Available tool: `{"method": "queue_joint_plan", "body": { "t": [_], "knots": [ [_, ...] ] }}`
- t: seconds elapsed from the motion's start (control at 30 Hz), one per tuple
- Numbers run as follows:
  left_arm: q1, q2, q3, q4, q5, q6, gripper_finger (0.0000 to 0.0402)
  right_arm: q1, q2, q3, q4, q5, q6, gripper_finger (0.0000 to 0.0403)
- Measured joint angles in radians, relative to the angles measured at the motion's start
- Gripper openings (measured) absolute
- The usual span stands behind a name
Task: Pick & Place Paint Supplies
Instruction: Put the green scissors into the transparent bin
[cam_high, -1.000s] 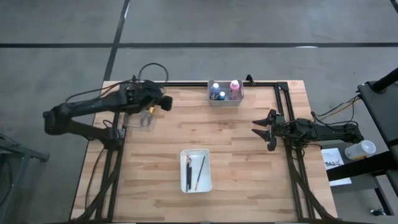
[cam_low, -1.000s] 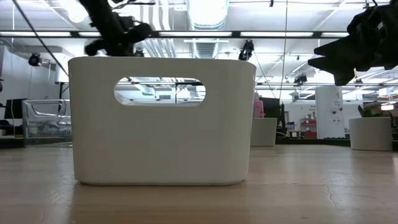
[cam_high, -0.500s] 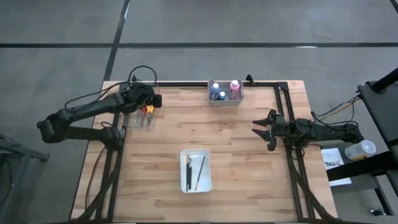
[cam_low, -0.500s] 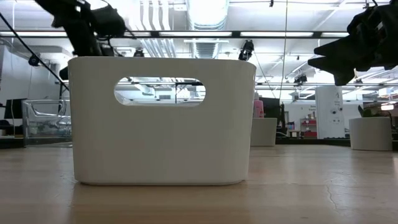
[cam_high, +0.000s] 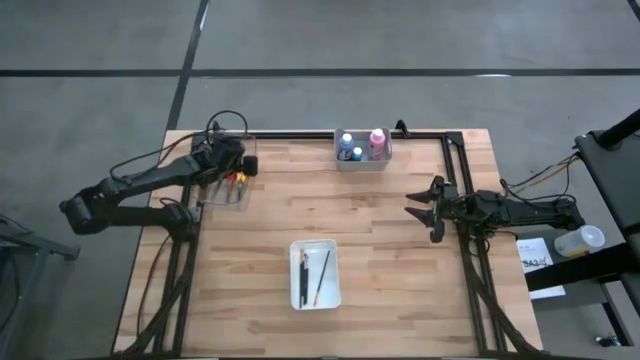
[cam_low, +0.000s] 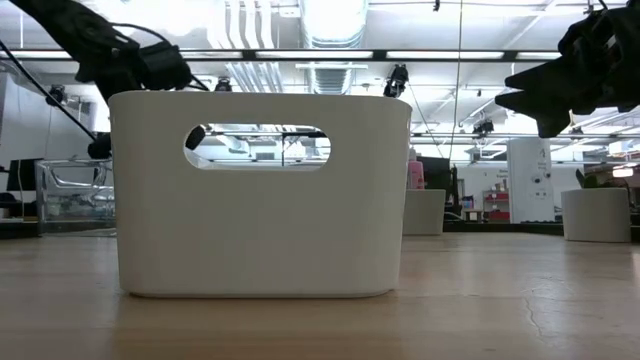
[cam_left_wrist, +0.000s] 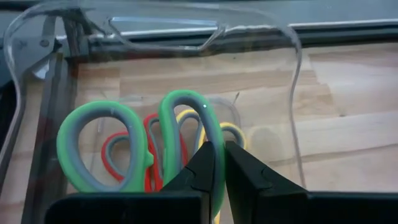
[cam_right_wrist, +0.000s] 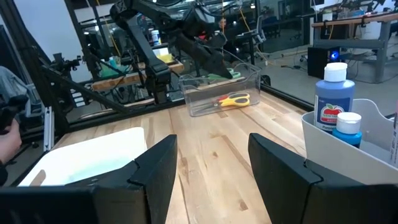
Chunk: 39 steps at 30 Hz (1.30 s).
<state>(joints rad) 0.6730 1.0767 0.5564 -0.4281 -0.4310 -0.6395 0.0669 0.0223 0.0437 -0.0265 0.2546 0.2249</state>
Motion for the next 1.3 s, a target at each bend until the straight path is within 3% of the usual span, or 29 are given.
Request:
{"method": "queue_joint_plan", "body": {
  "t": [0.37, 0.6, 1.3],
  "knots": [
    [0.06, 0.0, 0.0, 0.051, 0.017, 0.028, 0.0025, 0.0, 0.0, 0.0, 0.0, 0.0, 0.0, 0.0193],
    [0.102, 0.01, -0.007, 0.073, 0.079, 0.064, 0.0025, 0.0, 0.0, 0.0, 0.0, 0.0, 0.0, 0.0193],
    [0.102, 0.258, -0.007, 0.153, 0.121, 0.035, 0.0026, 0.0, 0.0, 0.0, 0.0, 0.001, 0.0, 0.0193]
  ]
}}
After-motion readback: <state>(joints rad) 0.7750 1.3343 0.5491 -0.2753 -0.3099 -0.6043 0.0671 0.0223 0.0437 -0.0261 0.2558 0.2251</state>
